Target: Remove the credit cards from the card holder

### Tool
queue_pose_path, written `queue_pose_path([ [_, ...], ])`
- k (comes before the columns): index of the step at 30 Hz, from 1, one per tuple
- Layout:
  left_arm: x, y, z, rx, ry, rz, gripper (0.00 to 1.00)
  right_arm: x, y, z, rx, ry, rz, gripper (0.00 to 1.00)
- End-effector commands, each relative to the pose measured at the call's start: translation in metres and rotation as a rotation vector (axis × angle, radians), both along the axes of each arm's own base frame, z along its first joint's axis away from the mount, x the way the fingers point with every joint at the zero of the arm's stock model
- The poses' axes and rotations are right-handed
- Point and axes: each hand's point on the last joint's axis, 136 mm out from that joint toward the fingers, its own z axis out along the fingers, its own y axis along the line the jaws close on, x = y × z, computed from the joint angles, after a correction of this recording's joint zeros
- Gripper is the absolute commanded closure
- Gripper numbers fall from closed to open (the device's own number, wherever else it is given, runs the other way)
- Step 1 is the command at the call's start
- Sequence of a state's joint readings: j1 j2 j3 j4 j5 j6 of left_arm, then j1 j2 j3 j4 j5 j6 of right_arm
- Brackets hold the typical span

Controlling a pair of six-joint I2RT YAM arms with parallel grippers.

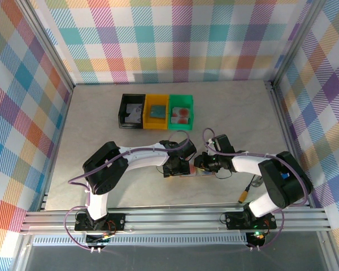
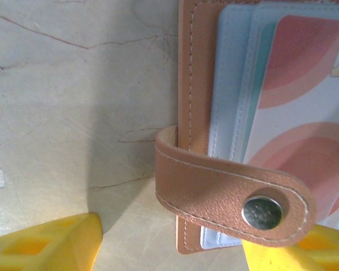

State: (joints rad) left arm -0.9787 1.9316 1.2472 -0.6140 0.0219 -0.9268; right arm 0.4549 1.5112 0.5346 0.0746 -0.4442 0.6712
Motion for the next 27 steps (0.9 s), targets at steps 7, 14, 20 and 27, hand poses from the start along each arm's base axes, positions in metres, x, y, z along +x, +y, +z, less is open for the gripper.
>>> queue_pose_path([
  [7,-0.028,0.006,-0.066,0.045,0.137,-0.038,0.34,-0.007,0.003,-0.003,0.01,-0.006,0.029,0.87],
  [14,-0.028,0.005,-0.066,0.044,0.135,-0.038,0.35,-0.011,0.005,-0.005,0.029,-0.007,0.029,0.94],
  [20,-0.028,0.006,-0.065,0.039,0.133,-0.038,0.35,-0.01,-0.004,-0.002,-0.006,-0.038,0.002,1.0],
  [27,-0.028,0.003,-0.061,0.017,0.135,-0.042,0.31,-0.009,-0.011,0.003,-0.039,-0.062,-0.024,1.0],
])
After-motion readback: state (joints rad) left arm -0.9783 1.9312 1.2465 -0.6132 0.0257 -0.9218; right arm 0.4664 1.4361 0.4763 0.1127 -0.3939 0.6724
